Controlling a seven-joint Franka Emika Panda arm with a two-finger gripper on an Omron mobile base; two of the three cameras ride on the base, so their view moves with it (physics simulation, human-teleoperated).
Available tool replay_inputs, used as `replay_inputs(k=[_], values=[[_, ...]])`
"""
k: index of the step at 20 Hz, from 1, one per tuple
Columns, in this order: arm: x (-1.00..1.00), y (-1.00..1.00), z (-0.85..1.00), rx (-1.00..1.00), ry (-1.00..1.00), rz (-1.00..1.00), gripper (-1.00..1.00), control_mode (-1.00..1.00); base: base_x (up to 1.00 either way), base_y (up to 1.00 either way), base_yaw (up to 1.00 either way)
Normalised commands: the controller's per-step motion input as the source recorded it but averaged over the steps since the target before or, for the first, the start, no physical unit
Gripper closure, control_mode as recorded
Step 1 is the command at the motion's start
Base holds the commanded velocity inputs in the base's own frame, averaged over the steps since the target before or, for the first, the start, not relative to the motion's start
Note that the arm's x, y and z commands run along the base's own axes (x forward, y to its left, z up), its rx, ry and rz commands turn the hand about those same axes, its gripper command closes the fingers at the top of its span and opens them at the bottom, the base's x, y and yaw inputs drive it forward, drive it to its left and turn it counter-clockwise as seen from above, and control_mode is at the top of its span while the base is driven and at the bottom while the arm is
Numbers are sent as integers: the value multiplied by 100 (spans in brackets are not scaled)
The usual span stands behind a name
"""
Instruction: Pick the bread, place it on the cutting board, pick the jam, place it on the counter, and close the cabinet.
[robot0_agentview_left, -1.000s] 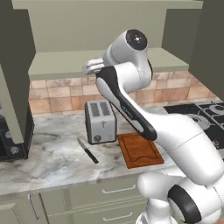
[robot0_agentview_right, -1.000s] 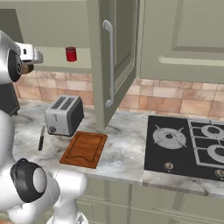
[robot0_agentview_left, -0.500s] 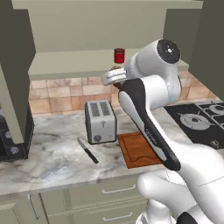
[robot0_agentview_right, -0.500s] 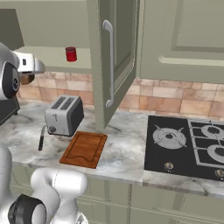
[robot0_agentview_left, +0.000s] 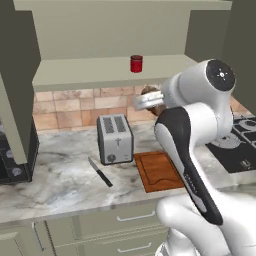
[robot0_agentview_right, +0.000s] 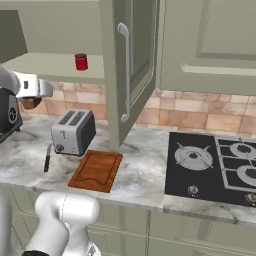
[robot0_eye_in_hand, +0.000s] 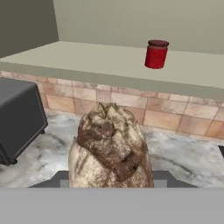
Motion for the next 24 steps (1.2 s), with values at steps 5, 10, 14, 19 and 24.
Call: replay_inputs(k=[5, 10, 14, 19, 24], values=[[-43, -15, -20, 0, -1, -8, 100, -100, 0, 0, 0], [-33, -15, -22, 0, -3, -9, 100, -100, 0, 0, 0], [-28, -15, -22, 0, -3, -8, 100, -100, 0, 0, 0], [-19, -18, -23, 0, -1, -2, 100, -100, 0, 0, 0], [-6, -13, -28, 0, -1, 0, 100, -100, 0, 0, 0]])
